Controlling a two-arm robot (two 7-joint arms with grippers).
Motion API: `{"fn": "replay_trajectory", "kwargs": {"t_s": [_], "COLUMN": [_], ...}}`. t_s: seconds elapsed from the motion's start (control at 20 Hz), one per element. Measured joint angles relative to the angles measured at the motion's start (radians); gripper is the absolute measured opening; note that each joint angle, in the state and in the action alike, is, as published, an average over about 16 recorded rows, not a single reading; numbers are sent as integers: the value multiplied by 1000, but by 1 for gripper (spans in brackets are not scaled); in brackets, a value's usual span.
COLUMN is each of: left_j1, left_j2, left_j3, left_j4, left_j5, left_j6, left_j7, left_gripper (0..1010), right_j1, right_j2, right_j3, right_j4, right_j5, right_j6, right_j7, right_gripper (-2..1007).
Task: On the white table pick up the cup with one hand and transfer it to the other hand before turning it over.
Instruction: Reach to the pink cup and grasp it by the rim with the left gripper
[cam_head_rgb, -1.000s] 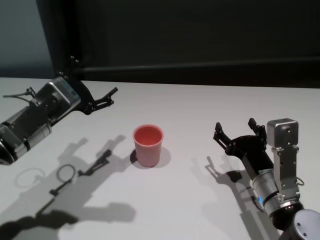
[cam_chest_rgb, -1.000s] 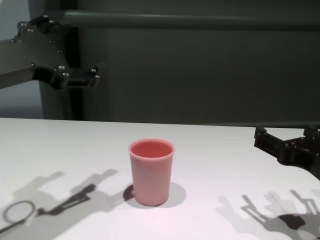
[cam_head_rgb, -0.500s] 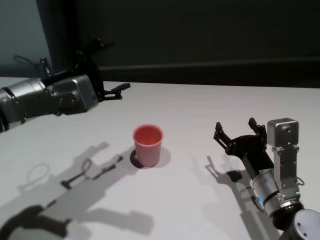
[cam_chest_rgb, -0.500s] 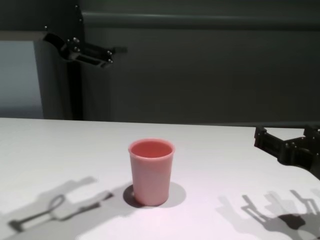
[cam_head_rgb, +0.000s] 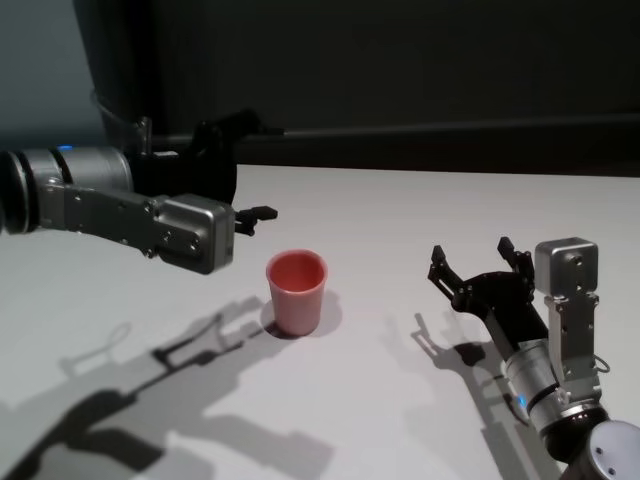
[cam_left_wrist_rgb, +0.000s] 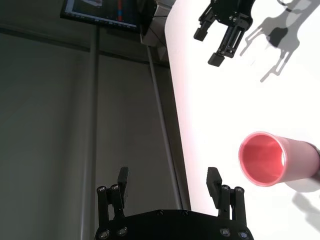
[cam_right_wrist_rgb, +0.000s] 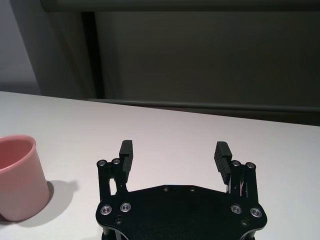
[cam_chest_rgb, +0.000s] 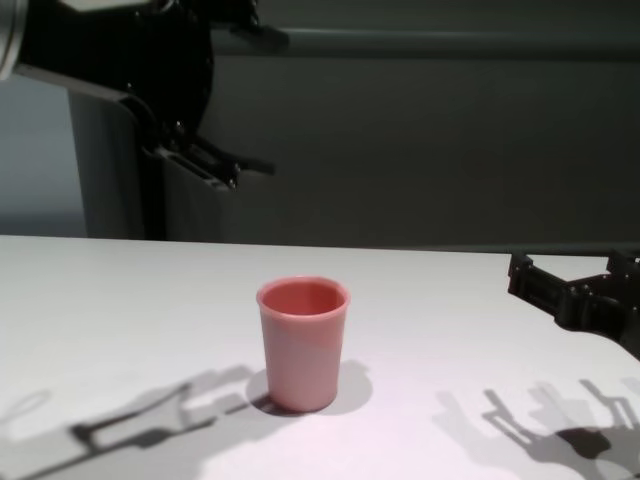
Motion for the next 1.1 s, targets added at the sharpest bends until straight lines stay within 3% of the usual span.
{"fn": "replay_trajectory", "kwargs": {"t_s": [0.6, 1.1], "left_j1": [-187, -305], "left_j2": [10, -17], "left_j3": [179, 298], "left_j4": [43, 71], "left_j5": [110, 188], "left_j6": [-73, -123], "left_j7": [-217, -345], "left_gripper": [1001, 1001], "right_j1": [0, 0], "right_j2": [0, 0], "right_j3": [0, 0], "right_j4": [0, 0], "right_j5": [0, 0], "right_j6": [0, 0], "right_j7": [0, 0], "right_gripper": [1002, 1002]}}
